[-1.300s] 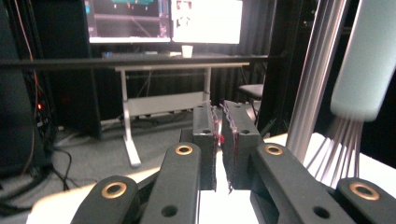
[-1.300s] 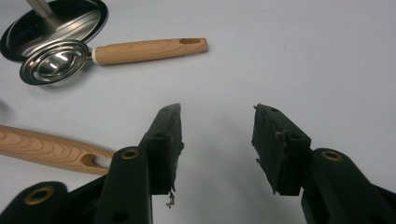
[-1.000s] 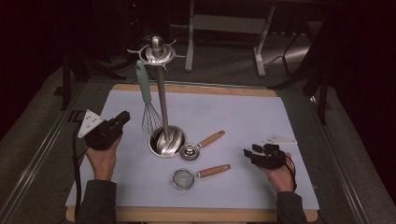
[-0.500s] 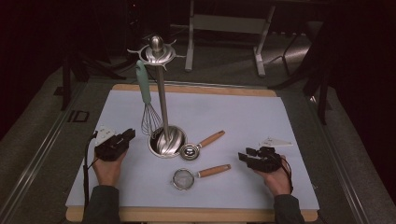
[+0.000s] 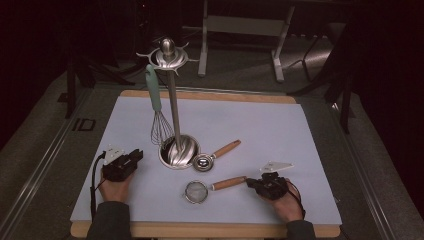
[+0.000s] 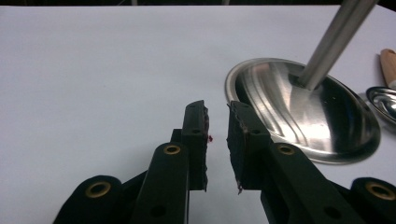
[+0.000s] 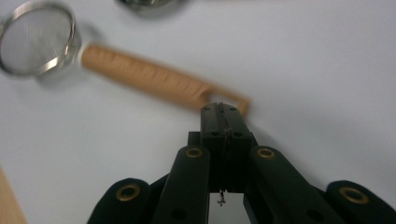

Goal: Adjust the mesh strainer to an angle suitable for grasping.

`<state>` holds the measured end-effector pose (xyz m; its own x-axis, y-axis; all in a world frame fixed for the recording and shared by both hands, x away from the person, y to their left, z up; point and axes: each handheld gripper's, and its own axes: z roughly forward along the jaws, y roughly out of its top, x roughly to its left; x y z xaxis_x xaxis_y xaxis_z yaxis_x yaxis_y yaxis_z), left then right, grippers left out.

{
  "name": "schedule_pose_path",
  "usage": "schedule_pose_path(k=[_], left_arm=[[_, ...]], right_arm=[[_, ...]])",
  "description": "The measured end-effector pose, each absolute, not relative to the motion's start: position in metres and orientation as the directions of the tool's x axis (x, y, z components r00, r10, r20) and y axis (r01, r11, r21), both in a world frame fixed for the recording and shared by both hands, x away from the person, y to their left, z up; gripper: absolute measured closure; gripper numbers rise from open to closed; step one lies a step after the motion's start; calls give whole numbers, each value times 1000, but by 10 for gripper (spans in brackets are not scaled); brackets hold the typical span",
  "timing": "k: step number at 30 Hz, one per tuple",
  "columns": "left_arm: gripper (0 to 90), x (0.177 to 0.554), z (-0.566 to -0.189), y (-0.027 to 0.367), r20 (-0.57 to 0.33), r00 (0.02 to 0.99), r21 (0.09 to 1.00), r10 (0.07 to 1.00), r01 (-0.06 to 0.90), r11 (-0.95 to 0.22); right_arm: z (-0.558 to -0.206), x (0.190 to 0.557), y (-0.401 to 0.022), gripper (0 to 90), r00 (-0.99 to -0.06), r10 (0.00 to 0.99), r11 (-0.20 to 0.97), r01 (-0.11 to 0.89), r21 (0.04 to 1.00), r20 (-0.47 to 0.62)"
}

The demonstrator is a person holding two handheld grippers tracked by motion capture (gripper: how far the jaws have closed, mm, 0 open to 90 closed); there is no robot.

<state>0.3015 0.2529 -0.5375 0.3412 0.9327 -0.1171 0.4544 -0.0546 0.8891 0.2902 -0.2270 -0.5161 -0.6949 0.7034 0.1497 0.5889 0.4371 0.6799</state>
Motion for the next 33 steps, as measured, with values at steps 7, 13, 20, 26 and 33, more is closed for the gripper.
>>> schedule_pose_path(k=[7, 13, 20, 26, 33], left_arm=[[761, 300, -538, 249, -73, 343, 893, 937, 441, -92], [751, 299, -538, 251, -84, 336, 898, 938, 434, -75], [751, 298, -538, 249, -72, 348, 897, 935, 432, -92], [751, 298, -539, 248, -71, 351, 898, 934, 431, -93], [752, 298, -539, 248, -74, 351, 898, 933, 431, -91]], right_arm=[[-525, 296, -213, 899, -734, 669, 512, 570, 643, 118], [-521, 318, -202, 900, -724, 681, 509, 577, 638, 110], [-517, 342, -181, 899, -708, 701, 515, 583, 628, 82], [-516, 360, -165, 898, -698, 711, 509, 593, 624, 84], [-512, 367, -155, 898, -685, 725, 502, 592, 631, 66]])
